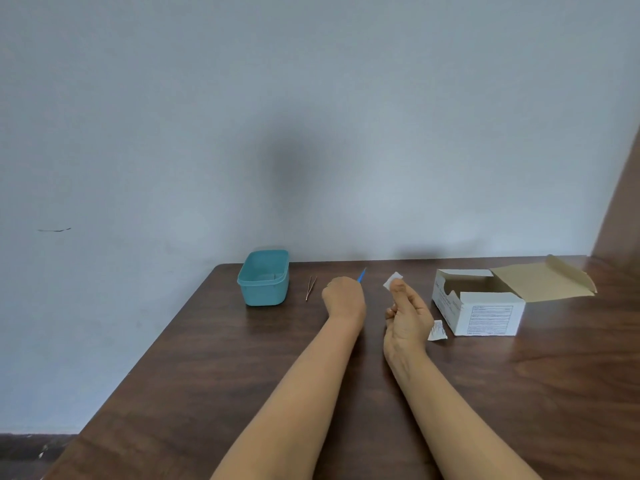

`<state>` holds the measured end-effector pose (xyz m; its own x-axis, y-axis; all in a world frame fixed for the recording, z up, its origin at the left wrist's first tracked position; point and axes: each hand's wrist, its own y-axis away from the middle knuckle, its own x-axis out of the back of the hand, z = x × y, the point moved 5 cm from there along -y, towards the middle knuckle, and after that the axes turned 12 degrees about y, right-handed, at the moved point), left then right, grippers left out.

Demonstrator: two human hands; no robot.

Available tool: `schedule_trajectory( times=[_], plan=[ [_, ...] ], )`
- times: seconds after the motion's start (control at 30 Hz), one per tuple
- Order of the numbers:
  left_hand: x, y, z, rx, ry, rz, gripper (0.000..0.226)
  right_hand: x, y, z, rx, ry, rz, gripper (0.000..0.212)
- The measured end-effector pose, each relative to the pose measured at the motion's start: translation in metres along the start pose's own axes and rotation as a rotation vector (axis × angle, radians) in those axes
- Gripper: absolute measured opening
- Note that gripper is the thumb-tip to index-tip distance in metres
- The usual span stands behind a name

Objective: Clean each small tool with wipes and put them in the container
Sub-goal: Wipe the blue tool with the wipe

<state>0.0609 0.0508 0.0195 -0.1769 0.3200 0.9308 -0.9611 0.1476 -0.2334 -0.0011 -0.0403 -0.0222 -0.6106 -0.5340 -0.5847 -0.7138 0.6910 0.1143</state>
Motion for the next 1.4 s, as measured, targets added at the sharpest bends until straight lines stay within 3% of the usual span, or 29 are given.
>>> schedule_trajectory(
  times=[0.13,0.3,0.47,0.7,0.97,1.4],
  plan=[
    [0.022,0.015,-0.012,0.033,0.176,0.052,0.025,0.0,0.005,-0.003,-0.025,-0.026,-0.03,0.009],
    [0.036,0.046,-0.035,0.06,0.582,0.045,0.02,-0.003,0.009,-0.002,-0.096,0.008,-0.131,0.007],
    [0.033,0.098,-0.053,0.011,0.84,0.042,0.016,-0.003,0.026,-0.003,-0.079,0.189,-0.288,0.008],
    [0.04,0.151,-0.062,0.008,0.949,0.059,0.017,0.015,0.058,-0.014,-0.06,0.371,-0.427,0.009],
    [0.041,0.187,-0.062,-0.03,1.088,0.097,0.017,0.044,0.076,-0.029,-0.159,0.303,-0.485,0.013],
    [0.043,0.177,-0.055,-0.199,0.898,0.116,0.023,0.044,0.076,-0.031,-0.228,0.236,-0.53,0.015]
  ],
)
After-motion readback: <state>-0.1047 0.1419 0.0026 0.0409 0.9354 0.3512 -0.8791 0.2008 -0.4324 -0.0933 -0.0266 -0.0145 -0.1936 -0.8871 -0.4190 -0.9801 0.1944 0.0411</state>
